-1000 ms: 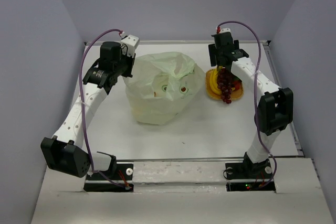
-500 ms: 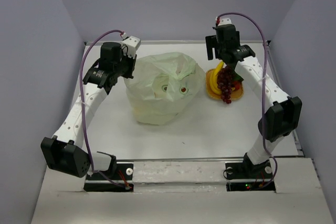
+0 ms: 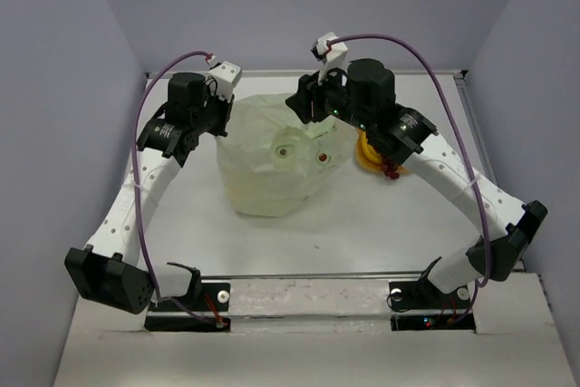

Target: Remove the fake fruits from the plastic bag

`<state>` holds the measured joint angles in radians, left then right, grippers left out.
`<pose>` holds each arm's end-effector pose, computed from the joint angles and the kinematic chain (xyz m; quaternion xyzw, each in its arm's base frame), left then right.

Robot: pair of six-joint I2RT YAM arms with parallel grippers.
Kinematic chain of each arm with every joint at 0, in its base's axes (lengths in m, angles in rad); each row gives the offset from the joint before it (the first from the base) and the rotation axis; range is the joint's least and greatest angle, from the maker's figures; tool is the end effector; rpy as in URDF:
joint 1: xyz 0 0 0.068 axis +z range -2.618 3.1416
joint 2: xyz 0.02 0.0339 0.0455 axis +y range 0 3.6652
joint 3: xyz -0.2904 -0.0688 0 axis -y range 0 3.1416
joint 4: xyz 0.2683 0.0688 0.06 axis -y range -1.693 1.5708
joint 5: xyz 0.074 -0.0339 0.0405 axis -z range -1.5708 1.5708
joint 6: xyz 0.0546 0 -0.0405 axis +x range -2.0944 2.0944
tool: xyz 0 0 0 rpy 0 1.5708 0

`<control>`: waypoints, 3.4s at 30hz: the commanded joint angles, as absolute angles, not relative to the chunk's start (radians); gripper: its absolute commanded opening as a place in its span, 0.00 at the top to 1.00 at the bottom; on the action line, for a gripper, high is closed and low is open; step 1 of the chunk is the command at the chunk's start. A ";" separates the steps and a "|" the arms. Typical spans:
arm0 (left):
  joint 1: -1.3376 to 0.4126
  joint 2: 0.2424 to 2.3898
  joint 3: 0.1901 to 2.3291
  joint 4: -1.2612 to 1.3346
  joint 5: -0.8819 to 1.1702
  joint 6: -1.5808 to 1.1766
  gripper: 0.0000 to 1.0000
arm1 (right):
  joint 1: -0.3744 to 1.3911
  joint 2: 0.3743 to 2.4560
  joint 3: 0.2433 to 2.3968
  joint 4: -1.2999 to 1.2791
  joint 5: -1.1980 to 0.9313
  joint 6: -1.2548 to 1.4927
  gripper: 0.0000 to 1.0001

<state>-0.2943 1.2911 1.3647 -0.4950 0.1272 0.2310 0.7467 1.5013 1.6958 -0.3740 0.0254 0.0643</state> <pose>0.3042 -0.0994 0.4198 0.2509 0.8000 -0.0705 0.5405 0.2784 0.2557 0.4910 -0.2492 0.7261 0.2438 0.5927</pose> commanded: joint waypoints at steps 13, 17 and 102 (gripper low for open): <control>-0.330 1.193 1.327 -0.500 0.183 0.239 1.00 | 0.960 1.623 1.451 -0.161 -0.103 0.224 0.73; -0.328 1.192 1.315 -0.502 0.196 0.230 1.00 | 0.991 1.695 1.433 -0.156 -0.098 0.279 0.66; -0.373 1.034 0.991 -0.403 0.472 0.334 1.00 | 0.752 2.332 1.755 -0.070 0.193 1.051 0.10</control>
